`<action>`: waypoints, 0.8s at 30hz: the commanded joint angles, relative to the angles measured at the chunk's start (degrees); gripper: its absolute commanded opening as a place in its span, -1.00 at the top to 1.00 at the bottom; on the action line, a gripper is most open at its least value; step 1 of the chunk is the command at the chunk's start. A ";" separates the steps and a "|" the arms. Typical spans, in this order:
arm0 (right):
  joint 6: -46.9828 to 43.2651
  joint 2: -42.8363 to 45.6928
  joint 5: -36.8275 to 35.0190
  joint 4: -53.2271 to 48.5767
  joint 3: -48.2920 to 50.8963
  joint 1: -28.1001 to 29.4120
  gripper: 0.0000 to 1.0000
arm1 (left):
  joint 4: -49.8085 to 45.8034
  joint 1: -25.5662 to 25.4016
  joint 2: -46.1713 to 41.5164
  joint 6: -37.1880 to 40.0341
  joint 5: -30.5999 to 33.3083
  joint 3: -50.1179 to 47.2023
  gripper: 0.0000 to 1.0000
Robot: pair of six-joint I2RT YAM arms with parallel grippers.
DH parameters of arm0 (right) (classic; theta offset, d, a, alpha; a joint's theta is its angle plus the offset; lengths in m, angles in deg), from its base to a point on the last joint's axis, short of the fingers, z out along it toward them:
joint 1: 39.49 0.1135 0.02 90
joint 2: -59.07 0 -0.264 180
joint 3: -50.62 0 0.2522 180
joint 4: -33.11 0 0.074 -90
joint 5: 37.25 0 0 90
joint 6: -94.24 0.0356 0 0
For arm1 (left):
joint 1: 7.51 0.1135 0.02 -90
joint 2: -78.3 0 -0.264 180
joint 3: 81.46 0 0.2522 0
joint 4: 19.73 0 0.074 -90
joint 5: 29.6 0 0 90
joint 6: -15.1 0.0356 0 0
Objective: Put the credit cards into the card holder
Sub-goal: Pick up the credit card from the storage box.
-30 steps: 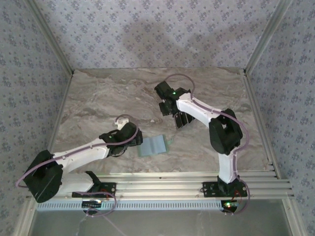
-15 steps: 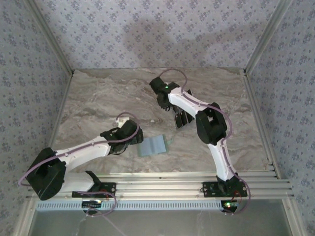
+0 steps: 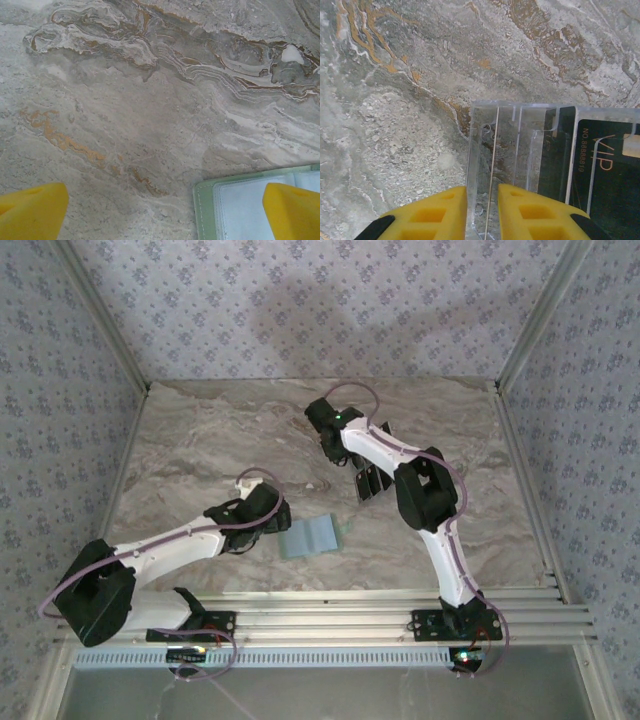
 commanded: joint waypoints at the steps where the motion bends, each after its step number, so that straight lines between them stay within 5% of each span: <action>1: -1.10 -1.58 -1.38 -2.59 -2.14 -0.42 0.50 | 0.85 0.50 0.57 0.55 -0.62 0.82 -1.00; 24: -3.38 1.27 -2.49 -5.38 -5.39 0.46 1.00 | 1.21 0.59 1.10 0.76 -0.84 1.25 -1.00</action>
